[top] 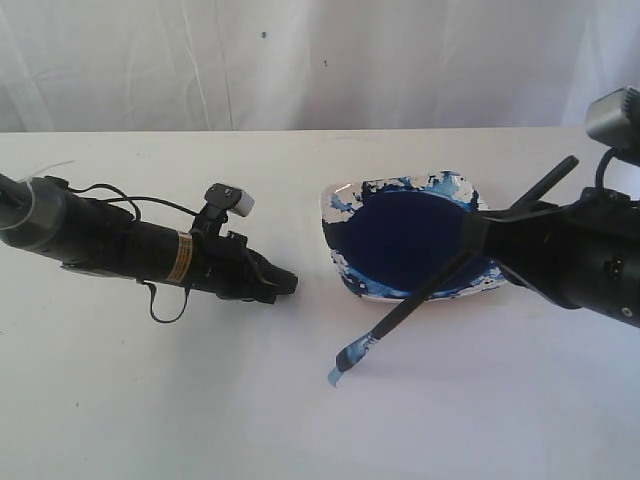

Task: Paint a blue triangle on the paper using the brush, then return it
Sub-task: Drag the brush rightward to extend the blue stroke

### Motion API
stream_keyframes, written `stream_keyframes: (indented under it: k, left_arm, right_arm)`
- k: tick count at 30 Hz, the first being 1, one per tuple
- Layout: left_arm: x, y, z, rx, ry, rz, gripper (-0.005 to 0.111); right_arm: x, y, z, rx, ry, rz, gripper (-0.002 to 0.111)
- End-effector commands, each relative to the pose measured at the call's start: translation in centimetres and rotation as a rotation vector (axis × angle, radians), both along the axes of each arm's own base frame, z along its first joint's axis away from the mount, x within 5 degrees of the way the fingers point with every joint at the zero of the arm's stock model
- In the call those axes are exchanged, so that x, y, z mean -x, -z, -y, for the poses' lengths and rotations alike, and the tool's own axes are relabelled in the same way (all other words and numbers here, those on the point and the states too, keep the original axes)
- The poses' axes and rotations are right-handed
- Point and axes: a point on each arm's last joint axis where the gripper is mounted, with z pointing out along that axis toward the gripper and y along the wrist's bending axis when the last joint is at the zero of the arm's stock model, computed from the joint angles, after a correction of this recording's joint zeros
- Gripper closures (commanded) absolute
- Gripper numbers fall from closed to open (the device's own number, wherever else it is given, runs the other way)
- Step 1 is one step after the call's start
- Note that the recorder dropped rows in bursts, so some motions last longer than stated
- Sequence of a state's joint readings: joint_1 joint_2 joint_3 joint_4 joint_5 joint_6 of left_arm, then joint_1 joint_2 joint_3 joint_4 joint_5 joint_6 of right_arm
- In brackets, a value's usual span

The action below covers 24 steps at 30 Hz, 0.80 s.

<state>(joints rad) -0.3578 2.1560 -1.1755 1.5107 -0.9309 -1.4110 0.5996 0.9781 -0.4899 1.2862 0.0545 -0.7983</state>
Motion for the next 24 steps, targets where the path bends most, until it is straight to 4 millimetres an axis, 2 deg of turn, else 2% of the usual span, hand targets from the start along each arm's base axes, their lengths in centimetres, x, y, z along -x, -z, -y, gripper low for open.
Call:
stream_keyframes:
  k: [1, 14, 24]
  left_arm:
    - [-0.1, 0.2, -0.1, -0.042, -0.01, 0.014, 0.107]
    - [-0.1, 0.2, -0.1, -0.042, -0.01, 0.014, 0.107]
    - [-0.1, 0.2, -0.1, -0.042, -0.01, 0.014, 0.107]
  right_arm:
    - [0.0, -0.1, 0.3, 0.01, 0.016, 0.021, 0.106]
    - [-0.3, -0.2, 0.6, 0.02, 0.059, 0.043, 0.106]
    - [-0.9, 1.5, 0.7, 0.07, 0.105, 0.003, 0.106]
